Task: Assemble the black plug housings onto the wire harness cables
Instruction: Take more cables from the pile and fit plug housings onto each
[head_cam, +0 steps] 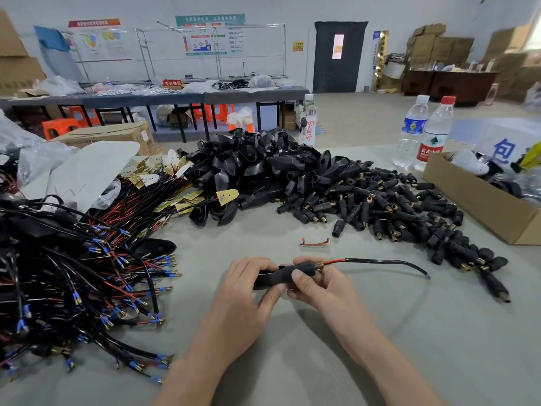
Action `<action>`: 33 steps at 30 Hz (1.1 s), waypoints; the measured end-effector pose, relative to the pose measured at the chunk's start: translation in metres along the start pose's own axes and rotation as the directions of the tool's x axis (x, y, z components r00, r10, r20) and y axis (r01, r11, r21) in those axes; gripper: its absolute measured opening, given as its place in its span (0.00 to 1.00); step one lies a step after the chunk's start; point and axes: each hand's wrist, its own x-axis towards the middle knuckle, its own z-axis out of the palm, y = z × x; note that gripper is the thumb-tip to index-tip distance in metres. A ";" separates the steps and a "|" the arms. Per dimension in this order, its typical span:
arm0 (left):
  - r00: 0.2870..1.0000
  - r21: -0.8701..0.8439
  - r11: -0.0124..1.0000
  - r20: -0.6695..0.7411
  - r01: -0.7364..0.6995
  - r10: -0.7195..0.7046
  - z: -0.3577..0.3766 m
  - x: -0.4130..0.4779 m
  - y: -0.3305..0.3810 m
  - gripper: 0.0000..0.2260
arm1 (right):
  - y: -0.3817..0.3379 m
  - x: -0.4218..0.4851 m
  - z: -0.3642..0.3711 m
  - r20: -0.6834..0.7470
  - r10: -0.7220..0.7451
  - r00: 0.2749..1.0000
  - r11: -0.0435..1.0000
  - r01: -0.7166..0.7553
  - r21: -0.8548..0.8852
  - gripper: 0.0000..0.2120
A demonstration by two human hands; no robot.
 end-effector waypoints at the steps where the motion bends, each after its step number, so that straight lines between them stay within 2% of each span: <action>1: 1.000 0.012 1.000 -0.008 -0.005 0.005 0.000 0.000 0.000 0.11 | 0.000 0.000 0.000 0.011 0.014 1.000 1.000 -0.014 0.027 0.08; 6: 1.000 0.030 1.000 -0.019 -0.004 0.005 0.000 0.000 -0.001 0.12 | -0.004 0.002 0.001 0.007 0.069 0.998 0.990 -0.070 0.122 0.20; 14: 1.000 0.038 0.999 -0.014 -0.002 0.002 0.000 -0.001 0.000 0.14 | -0.006 0.001 0.002 0.022 0.093 0.995 0.979 -0.096 0.178 0.16; 25: 0.999 0.008 0.999 -0.001 0.045 -0.045 -0.002 -0.002 0.005 0.16 | -0.010 -0.002 0.006 0.090 0.125 0.988 0.976 -0.139 0.168 0.20; 33: 1.000 0.053 0.998 0.009 0.030 -0.030 -0.003 0.000 0.005 0.16 | -0.011 0.000 0.002 0.106 0.141 0.984 0.975 -0.156 0.160 0.20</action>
